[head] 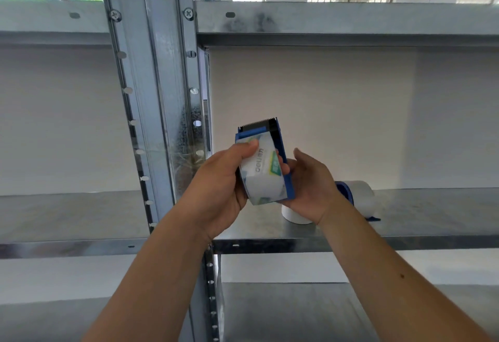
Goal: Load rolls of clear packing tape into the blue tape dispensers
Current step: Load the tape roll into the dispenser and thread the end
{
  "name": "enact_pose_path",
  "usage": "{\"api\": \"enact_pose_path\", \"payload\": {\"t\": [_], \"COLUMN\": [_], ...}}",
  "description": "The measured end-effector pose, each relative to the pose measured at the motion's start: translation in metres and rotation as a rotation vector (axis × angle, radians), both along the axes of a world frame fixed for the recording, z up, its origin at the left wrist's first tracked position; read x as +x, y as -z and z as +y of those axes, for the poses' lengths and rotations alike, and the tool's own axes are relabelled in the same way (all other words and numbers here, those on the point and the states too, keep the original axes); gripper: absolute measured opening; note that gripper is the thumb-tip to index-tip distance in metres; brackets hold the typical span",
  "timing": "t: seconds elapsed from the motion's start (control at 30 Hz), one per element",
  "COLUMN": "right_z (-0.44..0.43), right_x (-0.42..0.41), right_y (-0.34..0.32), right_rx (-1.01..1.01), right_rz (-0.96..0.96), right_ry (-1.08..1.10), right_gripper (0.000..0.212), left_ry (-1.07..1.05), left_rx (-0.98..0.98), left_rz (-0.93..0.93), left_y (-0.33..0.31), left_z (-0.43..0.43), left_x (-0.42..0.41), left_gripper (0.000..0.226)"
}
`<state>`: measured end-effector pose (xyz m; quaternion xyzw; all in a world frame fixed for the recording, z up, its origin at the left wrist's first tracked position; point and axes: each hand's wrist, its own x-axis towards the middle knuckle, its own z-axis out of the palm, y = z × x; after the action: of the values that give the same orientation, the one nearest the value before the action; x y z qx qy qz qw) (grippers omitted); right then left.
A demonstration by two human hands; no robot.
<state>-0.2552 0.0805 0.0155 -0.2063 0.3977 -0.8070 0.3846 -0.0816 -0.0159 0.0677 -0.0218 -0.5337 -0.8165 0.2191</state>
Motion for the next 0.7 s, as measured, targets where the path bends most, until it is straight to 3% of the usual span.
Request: {"api": "enact_pose_path", "payload": {"t": [0.1, 0.23, 0.33, 0.4, 0.47, 0.63, 0.7], "right_z": [-0.005, -0.016, -0.020, -0.024, -0.029, -0.039, -0.041], "right_x": [0.019, 0.036, 0.038, 0.037, 0.038, 0.037, 0.039], "right_y": [0.009, 0.007, 0.006, 0.010, 0.016, 0.027, 0.027], "right_rx": [-0.053, 0.001, 0.045, 0.089, 0.126, 0.146, 0.192], "right_rz": [-0.048, -0.114, -0.154, -0.180, -0.216, -0.377, -0.363], "right_ry": [-0.022, 0.051, 0.068, 0.085, 0.098, 0.158, 0.140], "right_gripper": [0.042, 0.039, 0.037, 0.038, 0.036, 0.033, 0.036], "left_ry": [-0.232, -0.518, -0.726, -0.834, -0.802, -0.652, -0.644], "left_rx": [-0.090, -0.310, -0.526, -0.569, -0.538, -0.475, -0.447], "left_rz": [-0.076, -0.153, -0.192, -0.185, -0.200, -0.348, -0.398], "left_y": [0.004, 0.021, 0.030, 0.036, 0.045, 0.071, 0.079], "left_z": [0.005, 0.015, 0.012, 0.008, 0.002, -0.011, -0.017], "left_x": [-0.014, -0.029, -0.035, -0.039, -0.048, -0.073, -0.080], "left_gripper": [0.030, 0.037, 0.062, 0.071, 0.071, 0.042, 0.048]}}
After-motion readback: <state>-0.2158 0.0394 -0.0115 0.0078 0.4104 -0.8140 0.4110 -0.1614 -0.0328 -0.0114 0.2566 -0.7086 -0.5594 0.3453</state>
